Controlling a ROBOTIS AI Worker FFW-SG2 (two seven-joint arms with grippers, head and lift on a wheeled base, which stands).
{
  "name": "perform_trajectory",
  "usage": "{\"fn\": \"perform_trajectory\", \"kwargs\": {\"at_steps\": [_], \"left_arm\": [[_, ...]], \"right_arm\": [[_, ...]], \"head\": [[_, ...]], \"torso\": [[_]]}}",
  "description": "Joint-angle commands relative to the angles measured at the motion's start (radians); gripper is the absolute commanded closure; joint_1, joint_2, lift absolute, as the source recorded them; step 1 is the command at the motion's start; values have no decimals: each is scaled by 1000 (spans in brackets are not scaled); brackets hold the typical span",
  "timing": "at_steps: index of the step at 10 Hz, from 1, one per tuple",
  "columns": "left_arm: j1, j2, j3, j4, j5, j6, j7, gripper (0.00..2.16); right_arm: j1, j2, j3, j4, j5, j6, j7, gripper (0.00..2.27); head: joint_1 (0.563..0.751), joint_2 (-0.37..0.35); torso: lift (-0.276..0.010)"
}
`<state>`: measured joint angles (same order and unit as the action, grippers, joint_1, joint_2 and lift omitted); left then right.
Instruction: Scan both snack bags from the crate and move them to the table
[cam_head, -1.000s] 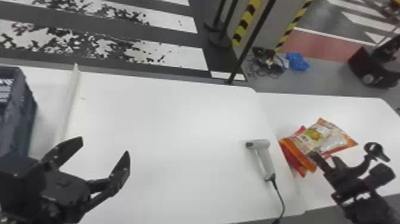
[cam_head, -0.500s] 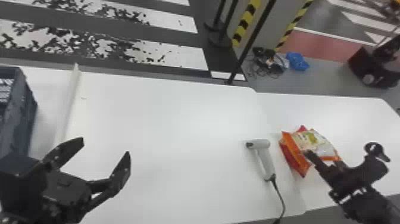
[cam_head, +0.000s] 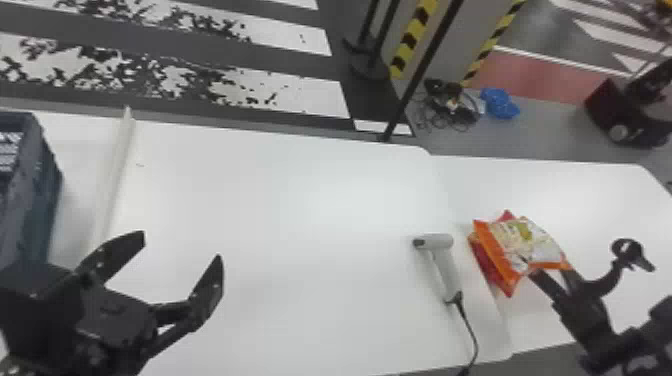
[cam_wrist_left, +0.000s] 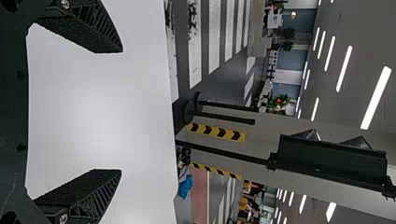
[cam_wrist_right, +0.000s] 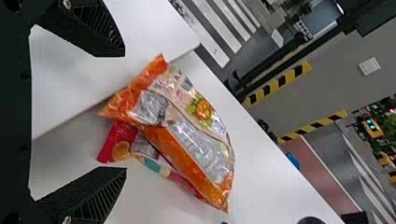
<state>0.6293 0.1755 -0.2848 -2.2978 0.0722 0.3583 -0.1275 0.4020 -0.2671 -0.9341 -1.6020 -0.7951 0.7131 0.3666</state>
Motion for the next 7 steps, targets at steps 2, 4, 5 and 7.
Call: {"fn": "perform_trajectory", "kwargs": {"at_steps": [2, 4, 5, 7], "left_arm": [[-8, -7, -7, 3, -3, 9, 15, 73], [-10, -7, -14, -2, -3, 46, 51, 73], [4, -7, -16, -28, -5, 114, 72, 70], [36, -5, -2, -80, -14, 199, 71, 73]], "right_arm": [[87, 94, -45, -225, -38, 158, 123, 60], [126, 198, 101, -388, 77, 53, 141, 60], [146, 230, 205, -434, 157, -39, 140, 39], [222, 268, 440, -559, 290, -214, 89, 36]], "head": [[695, -350], [695, -350], [695, -350], [695, -350]], "torso": [[-87], [-87], [-87], [-87]]}}
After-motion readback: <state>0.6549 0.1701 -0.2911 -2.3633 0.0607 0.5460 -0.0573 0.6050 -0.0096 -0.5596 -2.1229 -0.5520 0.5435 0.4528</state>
